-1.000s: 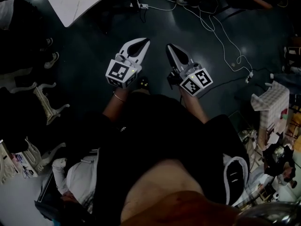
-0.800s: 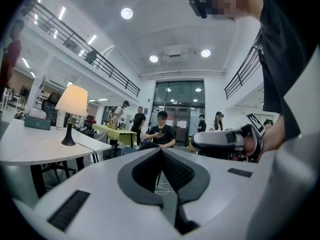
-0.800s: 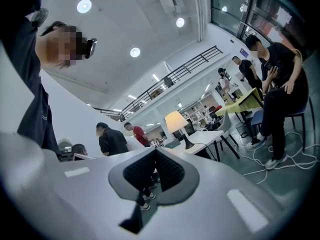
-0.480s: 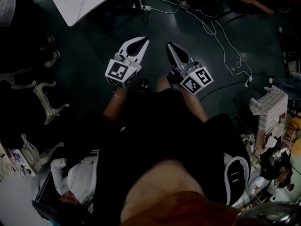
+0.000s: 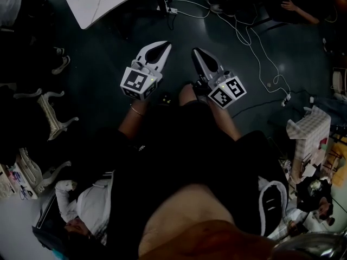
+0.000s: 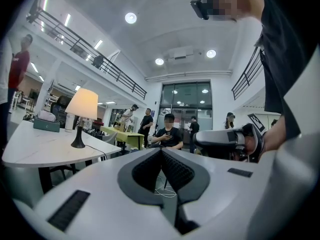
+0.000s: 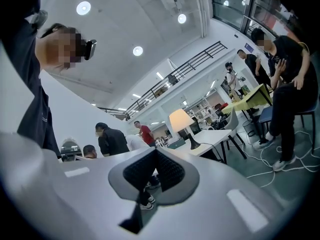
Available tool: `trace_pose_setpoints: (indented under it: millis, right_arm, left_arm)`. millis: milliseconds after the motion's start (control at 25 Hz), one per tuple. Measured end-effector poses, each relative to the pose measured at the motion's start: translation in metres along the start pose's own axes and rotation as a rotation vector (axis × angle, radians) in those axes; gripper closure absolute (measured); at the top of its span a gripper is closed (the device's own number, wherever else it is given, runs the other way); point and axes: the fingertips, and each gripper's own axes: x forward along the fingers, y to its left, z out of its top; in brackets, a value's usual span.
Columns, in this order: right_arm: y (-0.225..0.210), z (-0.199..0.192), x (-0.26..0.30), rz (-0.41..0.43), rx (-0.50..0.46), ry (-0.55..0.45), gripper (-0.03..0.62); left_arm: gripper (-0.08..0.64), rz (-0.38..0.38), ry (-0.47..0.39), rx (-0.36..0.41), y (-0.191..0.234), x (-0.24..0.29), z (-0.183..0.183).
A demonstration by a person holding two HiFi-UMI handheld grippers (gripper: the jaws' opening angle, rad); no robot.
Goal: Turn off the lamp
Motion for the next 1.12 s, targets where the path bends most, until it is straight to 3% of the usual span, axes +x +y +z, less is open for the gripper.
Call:
trace_pose_setpoints:
  millis: [360, 640, 800, 1120]
  right_arm:
    - [-0.032, 0.013, 0.019, 0.065, 0.004, 0.009, 0.591]
    - [-0.097, 0.035, 0.042, 0.119, 0.0, 0.048, 0.591]
    - [-0.134, 0.045, 0.058, 0.155, -0.002, 0.089, 0.591]
    - [-0.209, 0.046, 0.101, 0.192, -0.002, 0.156, 0.591]
  left_arm:
    - [0.552, 0.06, 0.008, 0.049, 0.016, 0.016, -0.006]
    - [0.552, 0.21, 0.008, 0.02, 0.049, 0.057, -0.015]
    - [0.552, 0.267, -0.005, -0.018, 0.062, 0.087, -0.015]
    - [0.552, 0.386, 0.023, -0.025, 0.102, 0.14, -0.028]
